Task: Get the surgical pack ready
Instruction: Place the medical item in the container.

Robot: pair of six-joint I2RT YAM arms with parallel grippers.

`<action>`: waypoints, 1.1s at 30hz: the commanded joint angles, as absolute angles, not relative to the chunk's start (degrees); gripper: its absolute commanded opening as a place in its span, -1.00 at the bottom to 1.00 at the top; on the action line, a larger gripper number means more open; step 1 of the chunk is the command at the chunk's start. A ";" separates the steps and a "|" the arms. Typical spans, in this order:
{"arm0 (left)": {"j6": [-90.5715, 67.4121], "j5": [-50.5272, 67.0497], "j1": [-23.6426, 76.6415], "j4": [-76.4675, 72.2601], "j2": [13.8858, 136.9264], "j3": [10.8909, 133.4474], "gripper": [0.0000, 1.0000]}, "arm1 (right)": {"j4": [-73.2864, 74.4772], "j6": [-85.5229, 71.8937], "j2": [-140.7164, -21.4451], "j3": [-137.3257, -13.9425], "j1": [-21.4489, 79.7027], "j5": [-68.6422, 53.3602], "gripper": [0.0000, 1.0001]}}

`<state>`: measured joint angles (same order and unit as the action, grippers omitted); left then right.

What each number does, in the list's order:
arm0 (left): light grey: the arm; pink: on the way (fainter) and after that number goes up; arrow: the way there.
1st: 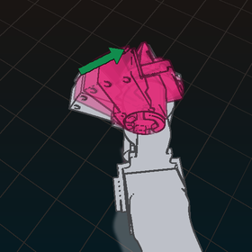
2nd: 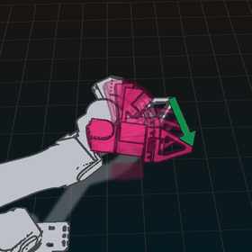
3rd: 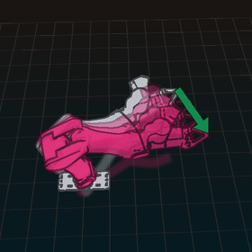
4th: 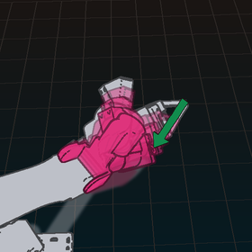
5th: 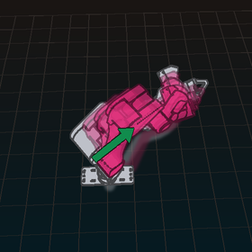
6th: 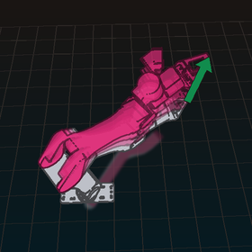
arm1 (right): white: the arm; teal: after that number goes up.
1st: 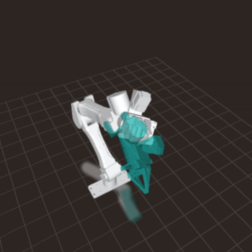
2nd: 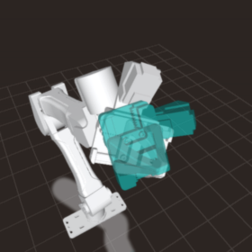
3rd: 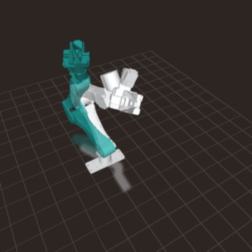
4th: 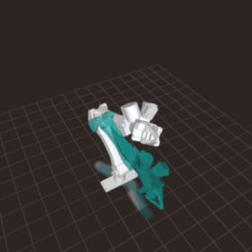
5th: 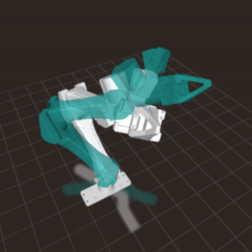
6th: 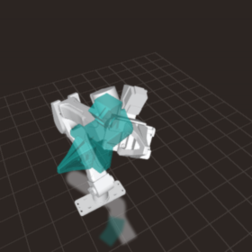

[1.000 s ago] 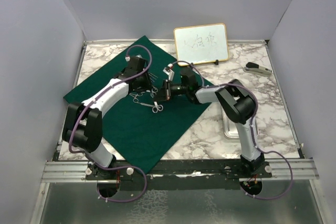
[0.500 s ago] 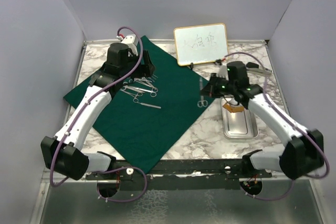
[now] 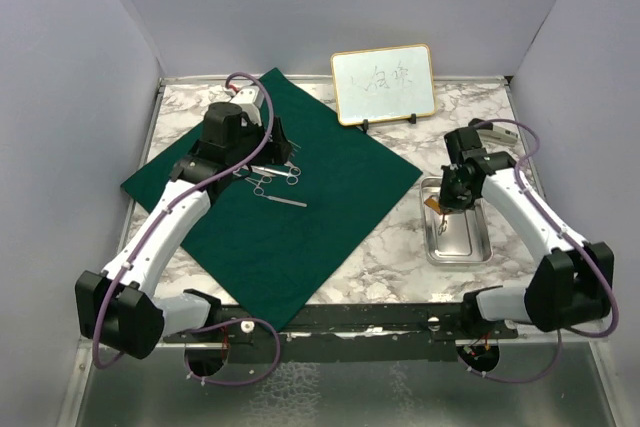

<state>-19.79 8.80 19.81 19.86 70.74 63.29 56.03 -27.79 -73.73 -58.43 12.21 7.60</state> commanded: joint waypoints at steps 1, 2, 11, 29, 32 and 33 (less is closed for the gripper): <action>-18.34 9.94 19.22 17.02 66.59 62.57 0.55 | 56.87 -24.17 -77.84 -57.94 11.36 8.35 -0.99; -18.32 9.86 19.24 16.95 66.28 62.38 0.54 | 56.02 -23.60 -78.75 -57.35 10.99 7.36 -0.99; -17.69 8.65 19.33 16.98 64.65 61.78 0.53 | 51.96 -21.21 -85.49 -55.17 10.13 1.32 -0.98; -17.16 8.04 19.34 17.40 64.14 61.96 0.50 | 49.21 -19.82 -92.23 -53.58 9.18 -3.27 -0.78; -17.19 8.51 19.32 17.12 64.29 61.80 0.50 | 51.60 -21.93 -91.05 -54.64 9.23 1.34 -0.53; -17.18 8.60 19.31 17.08 64.33 61.79 0.50 | 52.37 -22.54 -90.25 -55.05 9.23 2.27 -0.49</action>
<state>-18.00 8.51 19.51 18.44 65.36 62.33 49.95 -19.68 -93.08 -53.49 9.63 -3.92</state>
